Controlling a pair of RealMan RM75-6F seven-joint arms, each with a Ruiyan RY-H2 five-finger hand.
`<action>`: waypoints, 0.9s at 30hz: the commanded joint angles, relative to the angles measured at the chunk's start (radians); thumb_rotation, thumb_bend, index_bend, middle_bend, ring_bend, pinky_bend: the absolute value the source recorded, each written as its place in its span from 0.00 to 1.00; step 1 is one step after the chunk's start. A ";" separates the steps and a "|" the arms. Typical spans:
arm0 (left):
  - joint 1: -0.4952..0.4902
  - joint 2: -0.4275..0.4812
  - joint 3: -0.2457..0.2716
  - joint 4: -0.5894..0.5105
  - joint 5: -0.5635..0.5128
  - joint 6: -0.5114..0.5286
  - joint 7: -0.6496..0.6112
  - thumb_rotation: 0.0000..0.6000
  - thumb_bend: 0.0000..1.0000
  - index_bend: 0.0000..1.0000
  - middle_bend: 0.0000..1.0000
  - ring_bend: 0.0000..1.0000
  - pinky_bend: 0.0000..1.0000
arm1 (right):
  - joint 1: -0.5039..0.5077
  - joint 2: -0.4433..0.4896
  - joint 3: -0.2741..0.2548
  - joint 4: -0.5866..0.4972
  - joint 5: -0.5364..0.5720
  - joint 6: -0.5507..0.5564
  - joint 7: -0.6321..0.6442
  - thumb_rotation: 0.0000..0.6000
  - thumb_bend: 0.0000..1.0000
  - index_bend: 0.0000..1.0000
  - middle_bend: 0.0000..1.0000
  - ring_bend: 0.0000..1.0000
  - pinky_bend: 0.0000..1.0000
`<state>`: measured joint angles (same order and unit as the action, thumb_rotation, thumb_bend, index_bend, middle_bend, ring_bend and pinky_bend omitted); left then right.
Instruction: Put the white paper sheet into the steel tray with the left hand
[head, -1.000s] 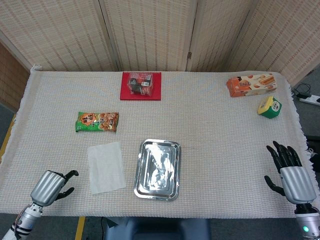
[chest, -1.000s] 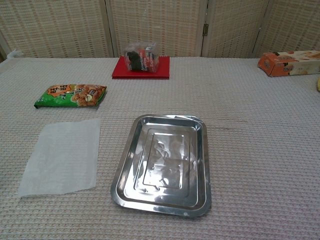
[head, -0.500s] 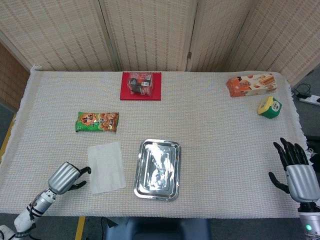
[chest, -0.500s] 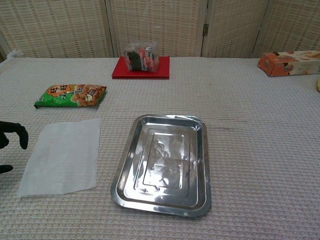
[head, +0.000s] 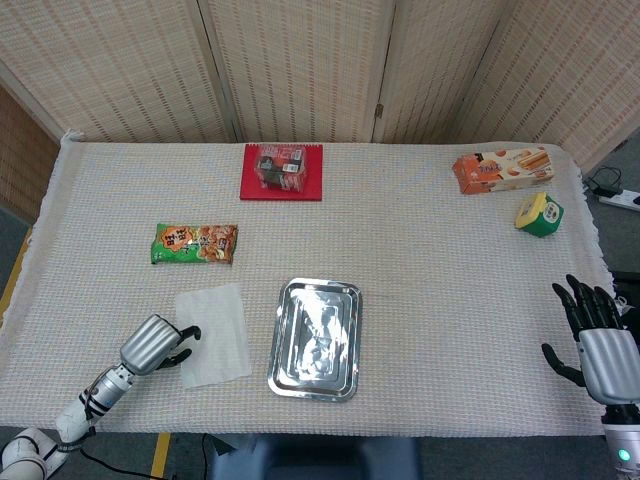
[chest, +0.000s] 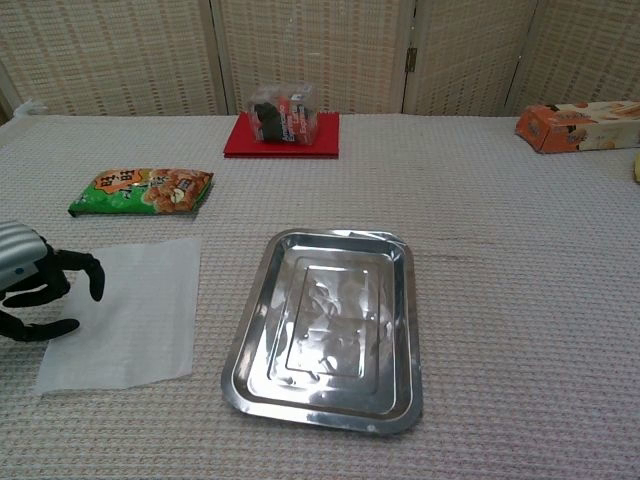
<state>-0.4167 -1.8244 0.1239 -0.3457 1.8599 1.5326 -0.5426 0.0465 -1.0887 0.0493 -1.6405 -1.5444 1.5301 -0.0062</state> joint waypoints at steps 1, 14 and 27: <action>-0.003 -0.001 0.006 0.014 -0.008 0.014 -0.002 1.00 0.36 0.49 1.00 1.00 1.00 | 0.003 0.000 -0.001 0.002 0.001 -0.008 0.002 1.00 0.37 0.00 0.00 0.00 0.00; 0.038 0.040 0.064 0.034 -0.013 0.022 0.010 1.00 0.36 0.47 1.00 1.00 1.00 | 0.003 -0.003 -0.008 -0.008 -0.017 -0.006 -0.006 1.00 0.37 0.00 0.00 0.00 0.00; 0.030 -0.018 0.072 0.089 -0.032 0.028 -0.033 1.00 0.36 0.43 1.00 1.00 1.00 | 0.008 -0.010 -0.009 -0.007 -0.013 -0.018 -0.018 1.00 0.36 0.00 0.00 0.00 0.00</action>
<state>-0.3822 -1.8337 0.1980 -0.2593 1.8305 1.5535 -0.5698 0.0540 -1.0980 0.0409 -1.6478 -1.5580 1.5123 -0.0236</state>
